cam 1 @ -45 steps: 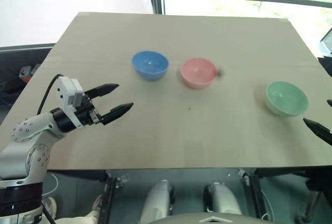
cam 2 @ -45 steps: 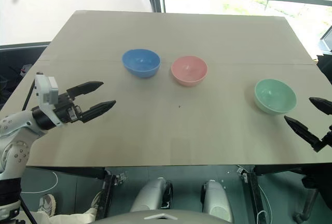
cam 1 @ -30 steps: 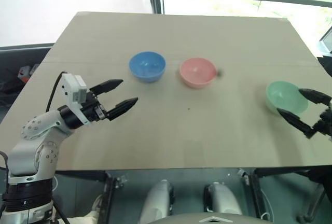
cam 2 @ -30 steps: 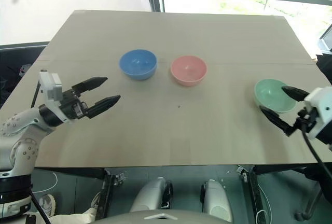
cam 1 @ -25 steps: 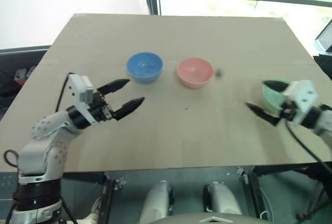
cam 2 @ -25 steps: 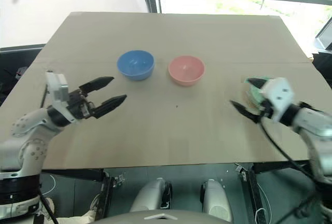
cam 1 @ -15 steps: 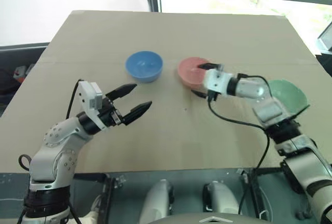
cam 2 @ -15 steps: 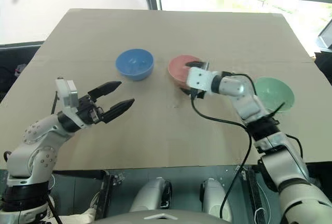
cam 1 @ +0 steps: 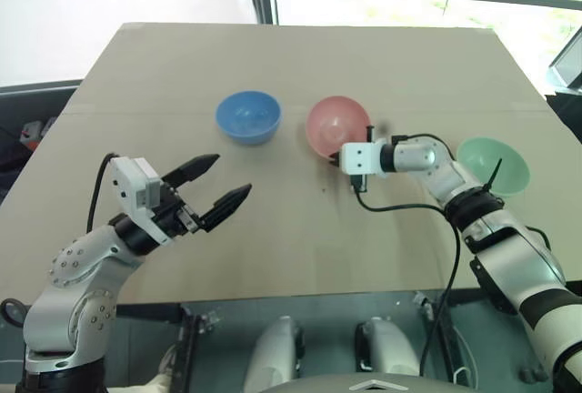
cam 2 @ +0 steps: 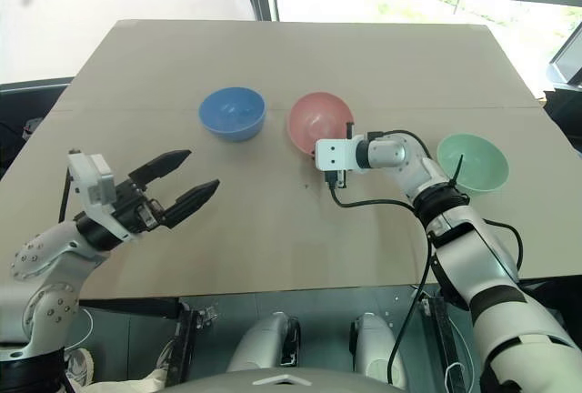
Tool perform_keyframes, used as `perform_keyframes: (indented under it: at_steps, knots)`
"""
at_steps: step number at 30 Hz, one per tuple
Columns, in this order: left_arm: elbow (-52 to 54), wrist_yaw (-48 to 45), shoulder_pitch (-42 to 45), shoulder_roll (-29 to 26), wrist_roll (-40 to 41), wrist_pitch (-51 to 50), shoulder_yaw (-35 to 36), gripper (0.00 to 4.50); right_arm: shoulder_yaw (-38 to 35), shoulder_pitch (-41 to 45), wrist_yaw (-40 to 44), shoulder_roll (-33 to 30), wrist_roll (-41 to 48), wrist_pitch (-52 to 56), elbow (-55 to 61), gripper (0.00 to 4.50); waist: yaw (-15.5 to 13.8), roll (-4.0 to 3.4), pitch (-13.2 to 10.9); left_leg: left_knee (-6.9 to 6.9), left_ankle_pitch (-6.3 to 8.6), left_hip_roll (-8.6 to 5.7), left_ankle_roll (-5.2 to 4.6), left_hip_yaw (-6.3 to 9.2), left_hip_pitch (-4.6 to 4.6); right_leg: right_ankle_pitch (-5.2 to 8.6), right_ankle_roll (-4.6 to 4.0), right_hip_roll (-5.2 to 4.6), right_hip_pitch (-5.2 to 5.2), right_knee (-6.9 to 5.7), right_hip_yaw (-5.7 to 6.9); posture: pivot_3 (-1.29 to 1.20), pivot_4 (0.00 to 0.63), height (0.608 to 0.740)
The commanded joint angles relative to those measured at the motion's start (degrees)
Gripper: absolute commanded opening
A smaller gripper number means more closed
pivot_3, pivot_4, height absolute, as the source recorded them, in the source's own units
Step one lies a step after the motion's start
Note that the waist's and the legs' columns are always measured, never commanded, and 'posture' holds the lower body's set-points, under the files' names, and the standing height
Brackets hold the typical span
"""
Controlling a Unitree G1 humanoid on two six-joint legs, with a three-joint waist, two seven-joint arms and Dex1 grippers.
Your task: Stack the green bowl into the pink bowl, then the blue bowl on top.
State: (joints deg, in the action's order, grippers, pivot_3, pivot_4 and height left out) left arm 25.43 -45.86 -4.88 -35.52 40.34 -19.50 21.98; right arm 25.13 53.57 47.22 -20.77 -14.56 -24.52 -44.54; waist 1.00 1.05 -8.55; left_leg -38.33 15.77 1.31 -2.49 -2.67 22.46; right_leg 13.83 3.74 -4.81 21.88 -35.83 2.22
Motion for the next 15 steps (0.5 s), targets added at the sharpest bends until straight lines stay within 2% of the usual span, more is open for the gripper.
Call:
perform_keyframes:
  at_steps: [1,4,8,10,11,14,15]
  knots:
    - [1.7,0.2,-0.1,-0.5,0.8,0.3,1.3,4.50,-3.0,-6.2,9.7,-2.7,9.6,10.0,19.5,0.02,-0.2,0.01,0.0,0.02,0.00,0.00,-0.01,0.05,0.05,0.00,0.00,0.00,0.01,0.00,0.02,0.00,0.150,0.740]
    - [0.6,0.0,0.5,-0.5,0.5,0.5,0.9,4.50,-2.2,-14.5,15.3,-6.6,13.2,20.4,36.8,0.02,-0.7,-0.01,0.0,0.05,0.06,0.01,-0.10,0.22,0.25,0.00,0.01,-0.08,0.04,0.02,0.17,0.00,0.150,0.740]
    - [-0.1,0.5,2.2,-0.3,0.2,0.1,-0.7,4.50,-2.1,-20.5,16.6,-9.7,13.2,30.9,48.5,0.02,-0.5,-0.01,0.0,-0.03,0.15,-0.07,-0.24,0.14,0.40,-0.01,0.03,-0.20,0.07,0.09,0.20,0.00,0.150,0.740]
    - [-0.7,0.1,3.0,-0.2,0.0,0.1,-1.3,4.50,-2.3,-21.5,15.6,-9.7,13.1,34.8,50.3,0.72,-0.3,0.07,0.1,-0.12,0.15,-0.07,-0.24,0.07,0.22,-0.01,0.03,-0.19,0.00,0.18,0.16,0.00,0.150,0.740]
    - [-1.3,-0.2,3.6,-0.3,-0.3,0.2,-1.8,4.50,-2.2,-21.8,14.9,-9.8,12.3,35.2,50.5,0.91,-0.3,0.08,0.1,-0.12,0.15,-0.05,-0.23,0.06,0.15,0.00,0.02,-0.17,-0.05,0.15,0.16,0.00,0.150,0.740]
    - [-2.3,-0.8,5.0,-0.5,-0.5,0.3,-2.9,4.50,-3.9,-22.6,11.7,-9.2,12.0,36.5,52.4,2.32,-0.3,0.07,0.1,-0.10,0.12,-0.04,-0.18,0.06,-0.04,0.00,0.00,-0.14,-0.13,-0.01,0.13,0.00,0.150,0.740]
    - [-2.6,-1.4,5.6,-0.6,-0.3,0.5,-3.1,4.50,-5.7,-22.9,10.7,-9.2,13.1,38.7,54.3,2.60,-0.4,0.07,0.1,-0.10,0.11,-0.04,-0.17,0.07,-0.04,0.00,0.00,-0.12,-0.12,-0.02,0.13,0.00,0.150,0.740]
